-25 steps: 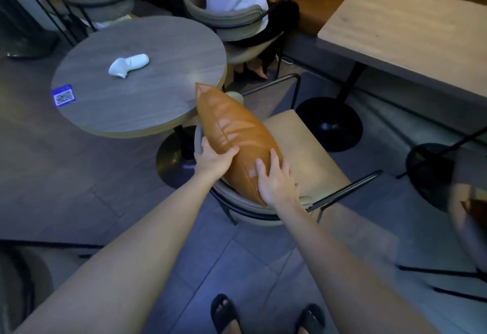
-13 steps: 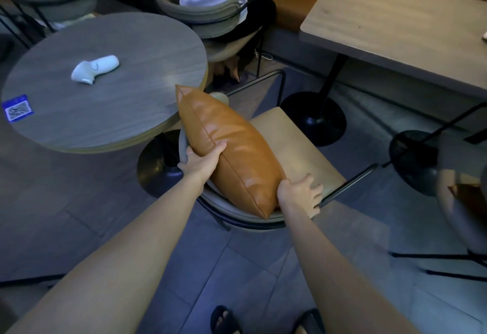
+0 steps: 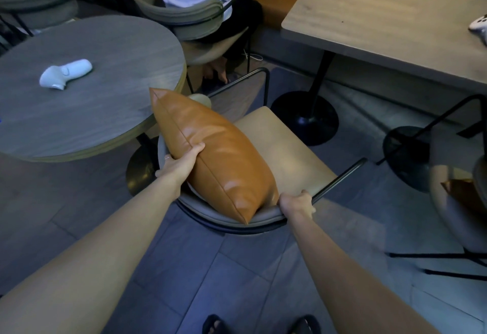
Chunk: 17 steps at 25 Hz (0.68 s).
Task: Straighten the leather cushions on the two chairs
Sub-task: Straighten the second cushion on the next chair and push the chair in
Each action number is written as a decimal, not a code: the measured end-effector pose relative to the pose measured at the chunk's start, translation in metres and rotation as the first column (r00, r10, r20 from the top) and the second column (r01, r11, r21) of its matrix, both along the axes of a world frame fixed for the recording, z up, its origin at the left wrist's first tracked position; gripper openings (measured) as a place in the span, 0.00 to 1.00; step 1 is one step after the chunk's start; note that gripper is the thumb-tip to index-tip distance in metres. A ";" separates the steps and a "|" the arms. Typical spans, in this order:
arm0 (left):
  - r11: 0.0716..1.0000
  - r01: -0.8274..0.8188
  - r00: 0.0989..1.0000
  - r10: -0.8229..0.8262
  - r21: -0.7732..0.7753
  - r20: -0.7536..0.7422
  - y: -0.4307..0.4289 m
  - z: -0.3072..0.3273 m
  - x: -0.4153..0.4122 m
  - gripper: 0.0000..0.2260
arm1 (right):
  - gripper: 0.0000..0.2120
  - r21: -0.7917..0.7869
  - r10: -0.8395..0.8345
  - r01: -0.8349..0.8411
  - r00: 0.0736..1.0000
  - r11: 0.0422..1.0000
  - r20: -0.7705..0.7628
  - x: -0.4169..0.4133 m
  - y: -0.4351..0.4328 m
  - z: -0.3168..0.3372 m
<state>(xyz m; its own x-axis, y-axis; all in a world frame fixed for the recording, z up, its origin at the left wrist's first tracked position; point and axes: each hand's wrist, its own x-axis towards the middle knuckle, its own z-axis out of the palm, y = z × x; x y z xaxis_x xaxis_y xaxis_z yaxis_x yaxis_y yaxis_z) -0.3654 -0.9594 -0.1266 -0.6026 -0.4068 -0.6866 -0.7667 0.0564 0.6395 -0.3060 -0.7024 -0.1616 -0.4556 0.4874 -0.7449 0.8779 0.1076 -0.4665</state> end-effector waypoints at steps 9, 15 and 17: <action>0.999 -0.032 0.989 0.031 0.003 0.144 0.116 -0.001 0.010 0.70 | 0.40 0.082 -0.007 0.027 0.970 0.996 -0.243 -0.014 0.112 0.012; 0.992 -0.060 0.987 0.043 0.107 0.156 0.219 0.004 0.010 0.74 | 0.40 -0.003 -0.157 0.168 0.916 0.986 -0.369 -0.001 0.169 0.012; 0.994 -0.042 0.990 0.027 0.099 0.142 0.249 0.010 0.009 0.68 | 0.41 -0.065 -0.223 0.214 0.904 0.975 -0.366 0.006 0.182 0.007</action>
